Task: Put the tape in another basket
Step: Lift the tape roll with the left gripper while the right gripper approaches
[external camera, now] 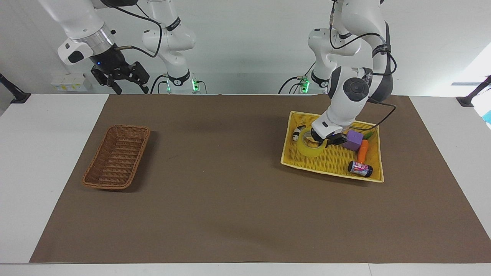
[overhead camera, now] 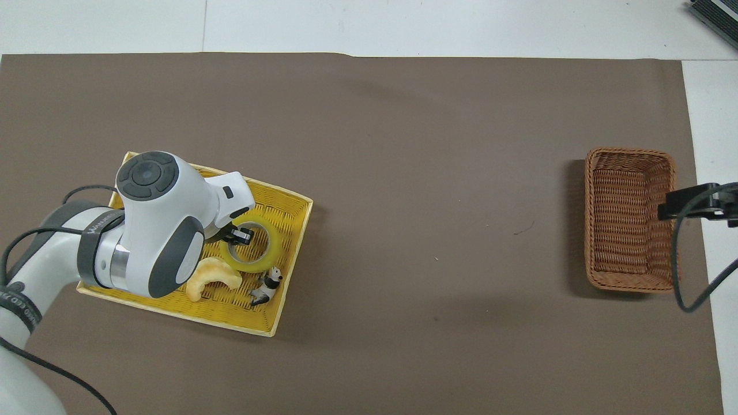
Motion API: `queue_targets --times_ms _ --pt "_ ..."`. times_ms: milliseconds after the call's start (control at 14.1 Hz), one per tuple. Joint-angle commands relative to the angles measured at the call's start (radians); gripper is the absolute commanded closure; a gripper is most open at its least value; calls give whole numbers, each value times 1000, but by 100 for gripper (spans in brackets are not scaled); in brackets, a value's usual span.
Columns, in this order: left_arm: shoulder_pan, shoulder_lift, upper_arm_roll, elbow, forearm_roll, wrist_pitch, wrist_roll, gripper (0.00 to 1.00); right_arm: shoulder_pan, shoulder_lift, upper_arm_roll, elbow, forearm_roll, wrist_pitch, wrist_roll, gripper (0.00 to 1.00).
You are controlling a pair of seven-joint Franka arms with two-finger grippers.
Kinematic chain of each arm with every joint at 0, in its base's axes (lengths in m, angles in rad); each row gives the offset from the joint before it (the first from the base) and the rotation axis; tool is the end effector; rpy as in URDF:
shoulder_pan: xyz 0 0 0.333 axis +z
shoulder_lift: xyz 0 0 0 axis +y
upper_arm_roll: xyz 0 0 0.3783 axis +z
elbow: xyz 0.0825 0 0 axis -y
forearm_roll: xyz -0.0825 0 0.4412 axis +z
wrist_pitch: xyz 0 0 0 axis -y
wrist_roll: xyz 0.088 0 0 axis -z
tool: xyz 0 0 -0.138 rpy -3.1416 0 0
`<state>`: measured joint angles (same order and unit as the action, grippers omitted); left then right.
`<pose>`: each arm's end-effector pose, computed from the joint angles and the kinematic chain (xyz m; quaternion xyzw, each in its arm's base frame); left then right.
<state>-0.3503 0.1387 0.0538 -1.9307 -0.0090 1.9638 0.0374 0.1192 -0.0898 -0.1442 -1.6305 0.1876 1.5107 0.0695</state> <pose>0.6057 -0.1869 0.4113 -0.9850 0.1641 0.0523 0.0065 0.5712 0.0083 0.6746 -0.9940 0.0424 0.0176 0.0996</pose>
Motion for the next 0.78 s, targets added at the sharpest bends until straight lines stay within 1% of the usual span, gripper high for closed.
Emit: queue_targets --times_ms 0,142,285,498,569,712 --pt "7 2 0 70 -54 -33 -31 100 81 -33 8 -32 30 -1 9 0" --pt "-1 9 0 104 -103 -31 -83 100 147 -60 9 -83 30 16 146 0" --pt "-6 7 -9 134 -123 -31 -126 100 200 -70 9 -106 39 43 211 0" --pt "-15 7 -40 191 -215 -33 -218 100 203 -71 9 -159 186 65 224 0" --pt "-16 6 -63 199 -236 -31 -229 100 208 -73 11 -187 217 116 228 0" --pt "-16 5 -118 229 -253 -28 -253 100 264 -73 34 -241 255 222 234 0"
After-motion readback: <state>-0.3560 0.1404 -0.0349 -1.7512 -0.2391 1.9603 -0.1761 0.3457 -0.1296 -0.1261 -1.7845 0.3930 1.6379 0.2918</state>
